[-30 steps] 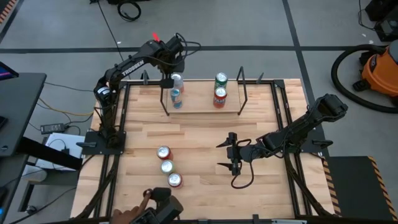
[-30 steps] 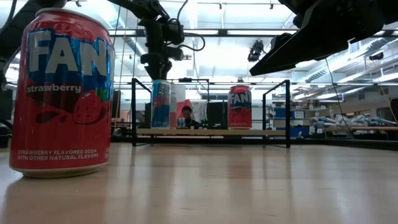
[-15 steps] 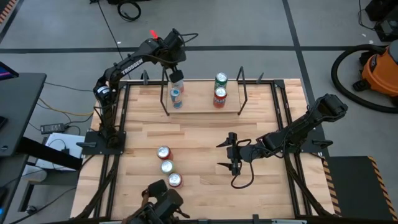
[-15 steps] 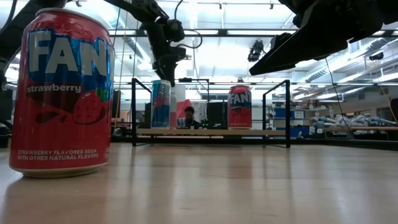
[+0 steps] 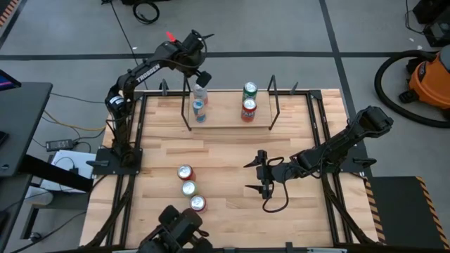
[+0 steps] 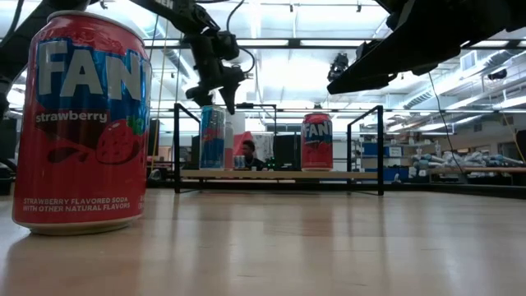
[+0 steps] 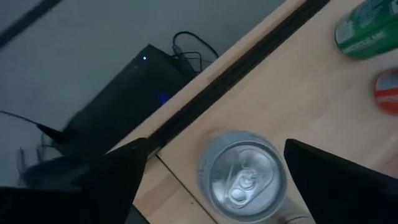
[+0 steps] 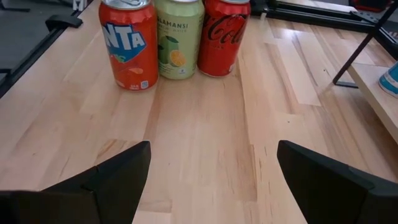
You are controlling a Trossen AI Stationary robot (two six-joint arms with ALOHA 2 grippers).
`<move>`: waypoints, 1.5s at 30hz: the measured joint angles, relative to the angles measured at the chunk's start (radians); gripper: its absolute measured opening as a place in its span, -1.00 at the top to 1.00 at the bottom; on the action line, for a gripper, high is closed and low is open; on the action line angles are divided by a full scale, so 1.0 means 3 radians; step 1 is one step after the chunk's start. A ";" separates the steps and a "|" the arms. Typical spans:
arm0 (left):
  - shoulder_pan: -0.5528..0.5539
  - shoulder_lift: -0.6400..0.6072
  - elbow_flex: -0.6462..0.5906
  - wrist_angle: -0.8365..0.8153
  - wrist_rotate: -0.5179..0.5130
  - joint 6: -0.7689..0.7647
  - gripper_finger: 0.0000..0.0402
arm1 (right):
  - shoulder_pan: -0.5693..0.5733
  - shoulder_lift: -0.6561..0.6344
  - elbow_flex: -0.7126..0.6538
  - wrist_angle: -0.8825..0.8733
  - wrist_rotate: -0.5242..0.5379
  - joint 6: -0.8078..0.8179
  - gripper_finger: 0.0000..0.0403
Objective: Place canned beverage on shelf
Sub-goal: Put the white-orange soda can on the shelf
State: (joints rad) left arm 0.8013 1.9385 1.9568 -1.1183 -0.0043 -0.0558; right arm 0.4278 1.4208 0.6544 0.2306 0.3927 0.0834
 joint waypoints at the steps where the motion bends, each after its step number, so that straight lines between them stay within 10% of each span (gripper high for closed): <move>1: -0.0001 0.0000 0.0000 -0.0008 0.0004 -0.0027 -0.94 | 0.0000 0.0000 0.0000 0.0000 -0.0005 -0.0003 -0.80; 18: -0.0141 0.0000 0.0000 0.0033 0.0059 0.2348 -0.94 | 0.0000 0.0000 0.0000 -0.0027 -0.0006 -0.0025 -0.80; 45: -0.0088 0.0086 0.0000 -0.0064 0.0162 0.1930 -0.94 | 0.0038 0.0000 0.0000 -0.0007 -0.0006 -0.0050 -0.80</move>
State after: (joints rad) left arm 0.7750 1.9642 1.9568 -1.1374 0.0445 0.5231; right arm 0.4393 1.4208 0.6544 0.2284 0.3908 0.0685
